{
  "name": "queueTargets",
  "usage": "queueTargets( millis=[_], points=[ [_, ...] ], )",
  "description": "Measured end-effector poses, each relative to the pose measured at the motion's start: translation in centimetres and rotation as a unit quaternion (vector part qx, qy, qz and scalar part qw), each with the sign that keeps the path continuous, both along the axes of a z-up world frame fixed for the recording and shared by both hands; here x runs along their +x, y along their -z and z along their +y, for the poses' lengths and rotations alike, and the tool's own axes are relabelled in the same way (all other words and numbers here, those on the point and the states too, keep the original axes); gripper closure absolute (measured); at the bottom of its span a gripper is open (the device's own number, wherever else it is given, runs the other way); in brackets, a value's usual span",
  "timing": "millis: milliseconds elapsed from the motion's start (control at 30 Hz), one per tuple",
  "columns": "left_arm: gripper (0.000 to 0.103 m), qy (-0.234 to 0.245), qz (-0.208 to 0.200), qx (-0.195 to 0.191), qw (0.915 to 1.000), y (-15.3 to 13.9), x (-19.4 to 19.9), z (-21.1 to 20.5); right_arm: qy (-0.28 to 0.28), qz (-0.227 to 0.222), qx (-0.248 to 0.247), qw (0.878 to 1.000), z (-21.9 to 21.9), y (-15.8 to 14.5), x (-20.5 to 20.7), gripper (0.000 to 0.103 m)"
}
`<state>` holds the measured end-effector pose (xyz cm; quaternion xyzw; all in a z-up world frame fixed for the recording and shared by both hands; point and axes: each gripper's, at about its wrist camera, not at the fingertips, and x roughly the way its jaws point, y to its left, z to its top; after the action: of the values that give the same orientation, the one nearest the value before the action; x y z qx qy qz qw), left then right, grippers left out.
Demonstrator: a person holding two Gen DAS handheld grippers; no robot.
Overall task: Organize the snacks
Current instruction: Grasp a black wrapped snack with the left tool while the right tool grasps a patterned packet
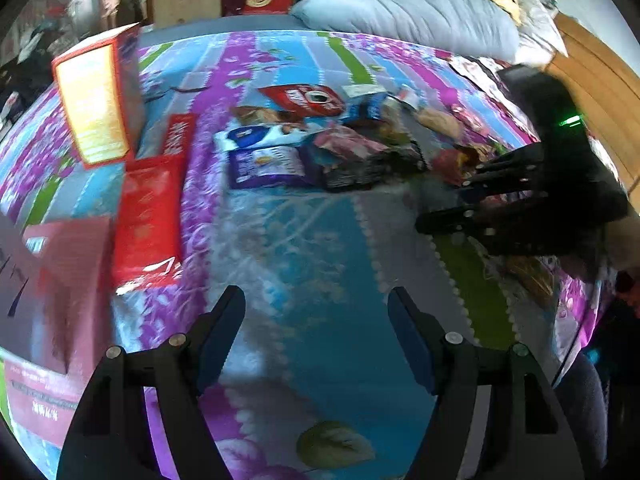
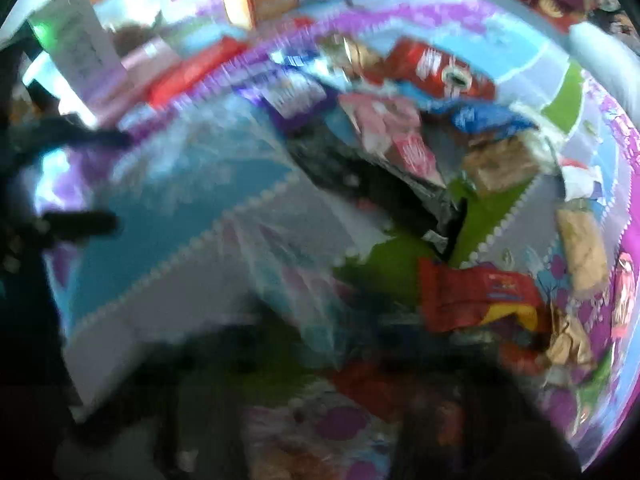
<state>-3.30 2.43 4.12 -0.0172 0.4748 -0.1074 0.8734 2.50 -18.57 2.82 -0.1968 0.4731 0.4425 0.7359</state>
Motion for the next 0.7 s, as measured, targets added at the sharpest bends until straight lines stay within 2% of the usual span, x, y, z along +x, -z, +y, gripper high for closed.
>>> queueTargets(
  millis=[133, 267, 433, 567, 600, 633, 700],
  points=[
    [0.029, 0.052, -0.045, 0.038, 0.9969, -0.3, 1.8, -2.5, 0.075, 0.009, 0.106, 0.991, -3.3, -3.1, -1.4, 0.088],
    [0.04, 0.126, -0.084, 0.072, 0.9859, 0.0, 4.7, -5.8, 0.168, 0.021, 0.197, 0.966, -7.3, -4.9, -2.9, 0.088],
    [0.044, 0.137, -0.094, 0.087, 0.9823, 1.4, 8.1, -7.1, 0.253, 0.054, 0.245, 0.934, -10.2, -4.0, -4.2, 0.088],
    [0.045, 0.145, -0.091, 0.104, 0.9797, 2.4, 9.4, -7.9, 0.272, 0.074, 0.246, 0.927, -10.7, -2.6, -4.2, 0.088],
    [0.051, 0.151, -0.087, 0.108, 0.9787, 2.6, 9.7, -8.3, 0.274, 0.077, 0.246, 0.927, -10.7, -2.4, -4.2, 0.088],
    [0.069, 0.149, -0.085, 0.119, 0.978, 2.7, 9.8, -8.5, 0.277, 0.078, 0.247, 0.925, -11.1, -2.4, -4.4, 0.088],
    [0.079, 0.146, -0.073, 0.097, 0.9818, 2.3, 9.8, -8.3, 0.287, 0.078, 0.252, 0.921, -10.9, -2.3, -4.3, 0.088]
  ],
)
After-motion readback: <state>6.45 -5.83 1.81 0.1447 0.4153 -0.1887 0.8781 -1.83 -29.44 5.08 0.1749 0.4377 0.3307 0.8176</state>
